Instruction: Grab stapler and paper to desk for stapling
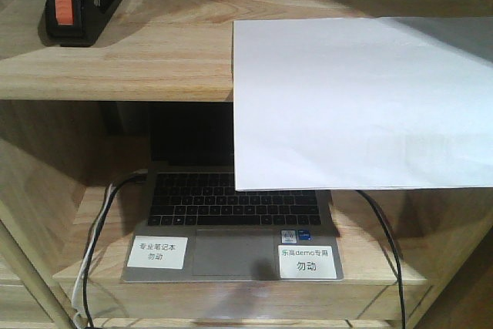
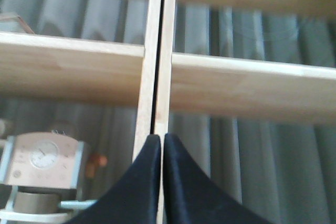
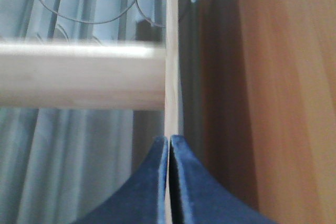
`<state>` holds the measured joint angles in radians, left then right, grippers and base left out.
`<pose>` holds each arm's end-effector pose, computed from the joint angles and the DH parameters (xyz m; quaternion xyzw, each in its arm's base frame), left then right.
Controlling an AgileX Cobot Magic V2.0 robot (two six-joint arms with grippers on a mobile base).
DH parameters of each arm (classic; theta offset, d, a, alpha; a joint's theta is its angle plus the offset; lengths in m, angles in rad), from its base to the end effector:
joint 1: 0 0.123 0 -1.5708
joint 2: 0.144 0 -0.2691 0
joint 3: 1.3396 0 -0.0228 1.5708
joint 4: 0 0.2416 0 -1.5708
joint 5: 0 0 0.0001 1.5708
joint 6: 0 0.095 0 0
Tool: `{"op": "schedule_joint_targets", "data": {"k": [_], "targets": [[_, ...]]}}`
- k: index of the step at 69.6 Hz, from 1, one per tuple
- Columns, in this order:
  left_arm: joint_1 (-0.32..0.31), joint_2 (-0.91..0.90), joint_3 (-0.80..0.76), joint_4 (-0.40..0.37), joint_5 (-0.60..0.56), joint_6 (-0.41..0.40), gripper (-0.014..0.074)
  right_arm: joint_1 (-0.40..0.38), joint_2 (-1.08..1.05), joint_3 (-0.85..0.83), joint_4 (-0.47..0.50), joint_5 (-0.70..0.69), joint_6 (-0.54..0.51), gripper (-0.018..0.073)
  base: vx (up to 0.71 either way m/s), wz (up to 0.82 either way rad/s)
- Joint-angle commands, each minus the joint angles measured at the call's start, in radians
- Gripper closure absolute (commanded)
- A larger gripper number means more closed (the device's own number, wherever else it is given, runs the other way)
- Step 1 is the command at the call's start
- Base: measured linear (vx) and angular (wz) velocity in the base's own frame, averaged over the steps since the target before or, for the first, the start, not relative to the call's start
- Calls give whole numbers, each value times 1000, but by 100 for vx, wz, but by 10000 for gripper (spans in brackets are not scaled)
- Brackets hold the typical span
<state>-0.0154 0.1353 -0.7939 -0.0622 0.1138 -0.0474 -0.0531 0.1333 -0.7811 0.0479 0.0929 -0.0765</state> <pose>-0.0200 -0.0004 0.4339 -0.0181 0.4519 -0.0571 0.8901 -0.0187 0.0014 0.4324 0.0035 0.4478 -0.0356 0.8934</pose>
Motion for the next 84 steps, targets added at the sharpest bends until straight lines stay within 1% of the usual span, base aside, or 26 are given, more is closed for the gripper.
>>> {"op": "schedule_joint_targets", "data": {"k": [1, 7, 13, 20, 29, 35, 40, 44, 54, 61, 66, 77, 84], "targets": [[-3, 90, -107, -7, 58, 1, 603, -7, 101, -111, 16, 63, 0, 565, 0, 0], [-3, 152, -180, -7, 158, 1, 602, -7, 165, -179, 53, 126, 0, 565, 0, 0], [-3, 214, -220, -8, 260, 1, 595, -7, 228, -218, 53, 205, 0, 565, 0, 0], [-3, 266, -227, -8, 332, -4, 578, -7, 277, -227, 66, 271, 0, 558, 0, 0], [-3, 311, -226, -8, 403, -4, 525, -7, 325, -225, 77, 361, -2, 519, 0, 0], [-3, 334, -226, -8, 432, -4, 462, -7, 356, -225, 77, 420, -2, 459, 0, 0], [-3, 340, -226, -8, 458, -4, 377, -7, 377, -225, 77, 456, -2, 385, 0, 0], [-3, 340, -226, -8, 468, -4, 306, -7, 387, -225, 77, 469, -2, 307, 0, 0], [-3, 340, -226, -8, 469, -4, 68, -7, 397, -225, 77, 463, -2, 73, 0, 0], [-4, 340, -226, -8, 469, -5, -75, -7, 397, -225, 77, 452, -2, -83, 0, 0], [-16, 340, -226, -7, 469, -6, -139, -7, 397, -225, 76, 447, -3, -170, 0, 0], [-55, 340, -226, -5, 471, -5, -122, -7, 397, -225, 76, 443, -3, -160, 0, 0], [-117, 340, -226, -6, 471, -5, -116, -7, 397, -225, 76, 442, -3, -140, 0, 0]]}}
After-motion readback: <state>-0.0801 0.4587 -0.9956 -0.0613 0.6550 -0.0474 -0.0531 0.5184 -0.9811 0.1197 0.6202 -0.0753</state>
